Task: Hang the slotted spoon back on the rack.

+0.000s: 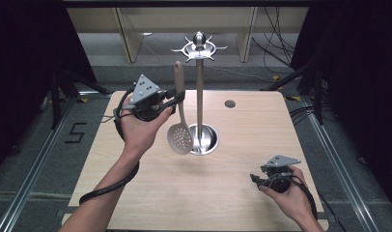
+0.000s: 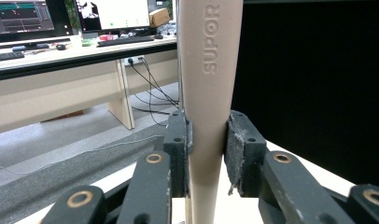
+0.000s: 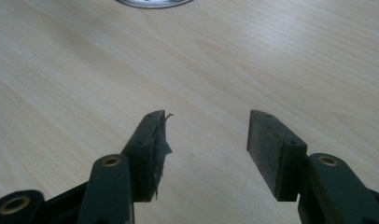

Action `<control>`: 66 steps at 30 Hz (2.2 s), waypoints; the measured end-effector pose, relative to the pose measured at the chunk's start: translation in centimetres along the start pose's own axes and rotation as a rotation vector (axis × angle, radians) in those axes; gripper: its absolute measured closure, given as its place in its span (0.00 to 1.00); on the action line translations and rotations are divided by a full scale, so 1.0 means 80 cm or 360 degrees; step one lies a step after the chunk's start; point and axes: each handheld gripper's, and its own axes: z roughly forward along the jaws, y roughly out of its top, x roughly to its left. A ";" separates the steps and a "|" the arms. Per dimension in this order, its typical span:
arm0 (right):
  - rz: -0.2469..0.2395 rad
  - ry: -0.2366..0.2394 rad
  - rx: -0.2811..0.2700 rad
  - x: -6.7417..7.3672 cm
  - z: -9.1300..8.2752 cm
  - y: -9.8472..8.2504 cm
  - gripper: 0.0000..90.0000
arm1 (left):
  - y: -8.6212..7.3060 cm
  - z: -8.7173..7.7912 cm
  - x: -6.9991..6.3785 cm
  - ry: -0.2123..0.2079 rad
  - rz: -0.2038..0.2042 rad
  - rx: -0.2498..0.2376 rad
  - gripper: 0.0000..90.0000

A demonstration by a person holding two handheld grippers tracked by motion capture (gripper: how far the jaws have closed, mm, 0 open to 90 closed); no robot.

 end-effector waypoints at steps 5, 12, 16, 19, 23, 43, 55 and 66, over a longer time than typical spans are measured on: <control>0.0008 0.0002 -0.0002 0.000 0.000 0.000 0.53 | 0.002 0.003 -0.001 -0.0010 -0.0003 0.0007 0.79; 0.0009 0.0004 0.0001 0.001 0.000 0.000 0.53 | 0.005 0.006 -0.001 -0.0019 0.0002 0.0022 0.79; 0.0002 0.0002 0.0004 0.000 0.000 0.000 0.53 | 0.006 0.008 0.000 -0.0017 -0.0005 0.0030 0.79; 0.0008 0.0004 0.0000 0.001 0.000 0.000 0.53 | 0.007 0.011 0.000 -0.0024 0.0000 0.0031 0.79; 0.0007 0.0005 0.0001 0.001 0.000 0.000 0.53 | 0.009 0.013 -0.001 -0.0026 -0.0006 0.0032 0.79; -0.0027 -0.0002 -0.0003 -0.001 0.001 -0.001 0.53 | 0.013 0.022 0.000 -0.0029 -0.0011 0.0065 0.79; -0.0035 -0.0004 -0.0007 -0.001 0.001 -0.001 0.53 | 0.012 0.032 0.000 -0.0041 -0.0016 0.0091 0.79; -0.0035 -0.0004 -0.0012 -0.001 0.001 -0.001 0.53 | 0.014 0.040 -0.001 -0.0030 -0.0017 0.0092 0.79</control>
